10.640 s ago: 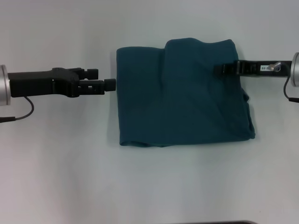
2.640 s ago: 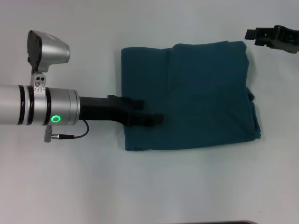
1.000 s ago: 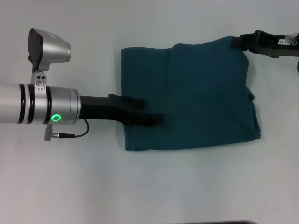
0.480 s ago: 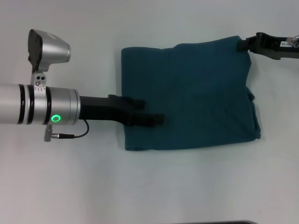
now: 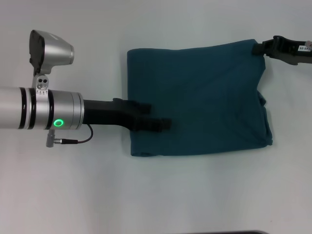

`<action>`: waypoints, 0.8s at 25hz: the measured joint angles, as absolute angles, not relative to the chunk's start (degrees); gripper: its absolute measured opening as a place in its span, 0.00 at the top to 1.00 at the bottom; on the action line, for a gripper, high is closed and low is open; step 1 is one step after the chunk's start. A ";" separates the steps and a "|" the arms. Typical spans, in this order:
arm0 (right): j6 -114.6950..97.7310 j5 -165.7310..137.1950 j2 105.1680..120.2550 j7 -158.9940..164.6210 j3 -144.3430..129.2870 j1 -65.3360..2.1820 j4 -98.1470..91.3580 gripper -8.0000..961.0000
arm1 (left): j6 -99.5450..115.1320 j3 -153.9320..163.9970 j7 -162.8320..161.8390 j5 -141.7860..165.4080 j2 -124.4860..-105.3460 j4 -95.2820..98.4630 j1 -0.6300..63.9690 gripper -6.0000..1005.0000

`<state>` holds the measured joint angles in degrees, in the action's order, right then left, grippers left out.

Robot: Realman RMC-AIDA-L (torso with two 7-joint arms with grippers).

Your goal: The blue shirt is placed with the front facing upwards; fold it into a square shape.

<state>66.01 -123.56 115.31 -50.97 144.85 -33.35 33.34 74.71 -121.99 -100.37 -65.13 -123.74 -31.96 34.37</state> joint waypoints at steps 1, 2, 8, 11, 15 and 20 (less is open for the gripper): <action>66.01 -123.57 115.31 -50.85 144.90 -33.31 33.36 0.96 | 74.71 -122.00 -100.37 -65.13 -123.74 -31.96 34.37 0.07; 66.00 -123.56 115.28 -50.75 145.01 -33.27 33.39 0.96 | 74.74 -122.00 -100.37 -65.13 -123.74 -31.97 34.37 0.07; 66.71 -123.57 115.13 -51.01 145.27 -33.13 33.55 0.92 | 74.71 -121.99 -100.37 -65.12 -123.74 -31.99 34.46 0.07; 67.11 -123.57 115.16 -51.69 145.71 -32.96 34.07 0.81 | 74.84 -122.11 -100.37 -65.12 -123.74 -32.02 34.41 0.08; 69.10 -122.25 115.61 -53.21 147.93 -31.43 36.64 0.63 | 75.48 -122.35 -100.37 -65.28 -123.68 -32.78 34.09 0.08; 77.65 -116.46 114.70 -56.74 148.77 -28.30 38.01 0.45 | 76.87 -122.61 -100.51 -65.46 -123.67 -33.84 33.87 0.08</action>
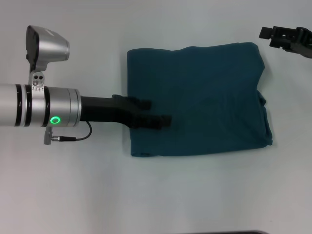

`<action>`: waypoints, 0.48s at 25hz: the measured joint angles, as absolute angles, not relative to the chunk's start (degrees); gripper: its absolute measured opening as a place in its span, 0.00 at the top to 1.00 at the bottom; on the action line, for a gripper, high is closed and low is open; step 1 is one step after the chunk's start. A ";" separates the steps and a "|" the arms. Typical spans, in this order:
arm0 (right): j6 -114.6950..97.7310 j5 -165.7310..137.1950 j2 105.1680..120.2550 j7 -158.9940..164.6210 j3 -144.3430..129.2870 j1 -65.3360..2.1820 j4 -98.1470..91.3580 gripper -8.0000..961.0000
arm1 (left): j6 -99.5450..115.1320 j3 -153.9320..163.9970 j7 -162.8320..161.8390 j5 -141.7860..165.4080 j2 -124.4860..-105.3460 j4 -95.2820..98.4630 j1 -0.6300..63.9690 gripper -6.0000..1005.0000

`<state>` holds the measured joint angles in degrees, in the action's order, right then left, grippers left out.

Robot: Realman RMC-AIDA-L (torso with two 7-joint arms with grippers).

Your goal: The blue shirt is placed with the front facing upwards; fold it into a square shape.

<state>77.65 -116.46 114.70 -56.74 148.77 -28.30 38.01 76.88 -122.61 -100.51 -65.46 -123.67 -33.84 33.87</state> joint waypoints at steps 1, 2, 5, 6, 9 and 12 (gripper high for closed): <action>78.82 -116.44 114.51 -56.83 148.76 -28.01 38.05 0.41 | 76.88 -122.62 -100.67 -65.47 -123.71 -33.96 33.86 0.08; 80.45 -116.46 114.26 -56.89 148.63 -27.58 38.11 0.39 | 76.88 -122.64 -100.83 -65.48 -123.75 -34.05 33.86 0.08; 84.14 -118.05 113.84 -56.56 148.15 -26.66 38.12 0.32 | 76.88 -122.62 -100.94 -65.50 -123.79 -34.14 33.88 0.08; 85.18 -119.06 113.79 -56.23 148.10 -26.43 38.12 0.30 | 76.90 -122.59 -100.94 -65.51 -123.80 -34.13 33.88 0.08; 88.83 -121.83 113.60 -55.44 148.16 -25.61 38.10 0.30 | 76.92 -122.51 -100.95 -65.53 -123.77 -34.14 33.90 0.08; 91.87 -122.61 113.21 -54.96 148.54 -24.25 38.10 0.30 | 76.84 -122.52 -100.97 -65.41 -123.72 -34.13 33.96 0.08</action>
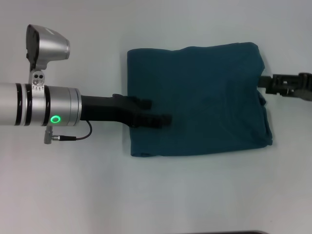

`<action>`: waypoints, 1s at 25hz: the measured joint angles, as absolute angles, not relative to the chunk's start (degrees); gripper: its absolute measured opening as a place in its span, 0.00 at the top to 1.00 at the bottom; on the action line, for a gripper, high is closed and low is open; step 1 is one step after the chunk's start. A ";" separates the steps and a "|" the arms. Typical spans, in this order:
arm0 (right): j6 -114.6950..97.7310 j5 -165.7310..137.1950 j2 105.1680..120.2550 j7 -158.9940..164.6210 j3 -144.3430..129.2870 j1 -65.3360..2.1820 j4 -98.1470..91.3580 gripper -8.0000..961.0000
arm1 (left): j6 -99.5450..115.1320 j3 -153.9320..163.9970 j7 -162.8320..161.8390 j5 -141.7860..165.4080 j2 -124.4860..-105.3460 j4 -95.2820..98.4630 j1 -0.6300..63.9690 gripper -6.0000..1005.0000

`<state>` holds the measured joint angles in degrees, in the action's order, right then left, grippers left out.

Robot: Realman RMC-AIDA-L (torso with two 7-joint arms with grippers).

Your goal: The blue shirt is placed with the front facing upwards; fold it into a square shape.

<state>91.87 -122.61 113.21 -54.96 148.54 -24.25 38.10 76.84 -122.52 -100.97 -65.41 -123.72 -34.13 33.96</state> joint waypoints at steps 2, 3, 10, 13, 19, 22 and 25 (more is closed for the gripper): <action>93.49 -122.57 112.88 -54.63 148.74 -23.29 38.13 0.31 | 76.73 -122.51 -100.98 -65.35 -123.72 -34.13 34.04 0.08; 94.20 -122.56 112.78 -54.45 148.76 -23.00 38.15 0.31 | 76.67 -122.48 -100.98 -65.32 -123.72 -34.13 34.09 0.08; 98.29 -122.93 111.93 -52.98 148.56 -20.49 38.92 0.31 | 76.38 -122.28 -100.99 -65.19 -123.75 -34.10 34.44 0.08; 98.64 -123.64 111.70 -52.54 148.61 -20.11 38.96 0.31 | 76.37 -122.38 -100.99 -65.17 -123.75 -34.10 34.47 0.09; 97.97 -125.97 111.63 -51.96 148.72 -19.86 38.67 0.31 | 76.29 -122.33 -100.99 -65.12 -123.75 -34.13 34.54 0.09; 96.89 -126.62 111.94 -51.94 148.69 -20.22 38.25 0.31 | 76.28 -122.26 -100.99 -65.12 -123.75 -34.18 34.58 0.09; 95.83 -126.86 112.58 -51.94 148.50 -20.59 38.07 0.31 | 76.28 -122.22 -100.99 -65.12 -123.74 -34.19 34.63 0.09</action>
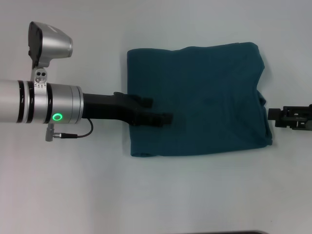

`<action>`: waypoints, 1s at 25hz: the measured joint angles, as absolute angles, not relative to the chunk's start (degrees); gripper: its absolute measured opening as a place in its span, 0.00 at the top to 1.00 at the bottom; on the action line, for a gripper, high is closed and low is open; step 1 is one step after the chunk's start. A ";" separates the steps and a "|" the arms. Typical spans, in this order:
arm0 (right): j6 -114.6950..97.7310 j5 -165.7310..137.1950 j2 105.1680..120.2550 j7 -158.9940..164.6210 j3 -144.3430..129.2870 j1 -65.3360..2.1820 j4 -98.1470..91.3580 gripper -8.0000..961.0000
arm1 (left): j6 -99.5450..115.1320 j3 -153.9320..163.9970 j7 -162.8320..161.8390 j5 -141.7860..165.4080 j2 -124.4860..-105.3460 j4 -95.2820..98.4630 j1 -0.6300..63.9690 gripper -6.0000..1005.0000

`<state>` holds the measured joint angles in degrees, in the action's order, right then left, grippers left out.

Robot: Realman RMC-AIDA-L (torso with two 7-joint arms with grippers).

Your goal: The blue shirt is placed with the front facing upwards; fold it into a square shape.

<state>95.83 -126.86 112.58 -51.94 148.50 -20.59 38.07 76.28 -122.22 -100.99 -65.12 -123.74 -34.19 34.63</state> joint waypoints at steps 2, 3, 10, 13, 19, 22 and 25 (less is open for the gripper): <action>95.38 -126.98 112.87 -51.97 148.43 -20.98 37.62 0.31 | 76.28 -122.19 -100.99 -65.12 -123.71 -34.19 34.63 0.09; 95.21 -127.01 112.96 -52.03 148.44 -21.16 37.36 0.31 | 76.28 -122.19 -100.99 -65.12 -123.69 -34.19 34.63 0.09; 93.48 -127.08 113.38 -52.23 148.26 -22.21 36.31 0.31 | 76.08 -122.14 -100.98 -65.12 -123.66 -34.19 34.63 0.09; 92.88 -127.11 113.44 -52.26 148.26 -22.46 35.83 0.31 | 76.06 -122.09 -100.96 -65.13 -123.66 -34.19 34.63 0.09; 91.62 -127.11 113.53 -52.06 148.27 -23.00 34.70 0.38 | 76.02 -122.08 -100.84 -65.13 -123.66 -34.19 34.63 0.09; 91.20 -127.10 113.56 -52.03 148.27 -23.20 34.26 0.53 | 76.02 -122.08 -100.80 -65.13 -123.66 -34.19 34.63 0.09; 90.54 -127.10 113.63 -51.98 148.27 -23.24 34.02 0.66 | 76.02 -122.07 -100.69 -65.13 -123.66 -34.19 34.63 0.09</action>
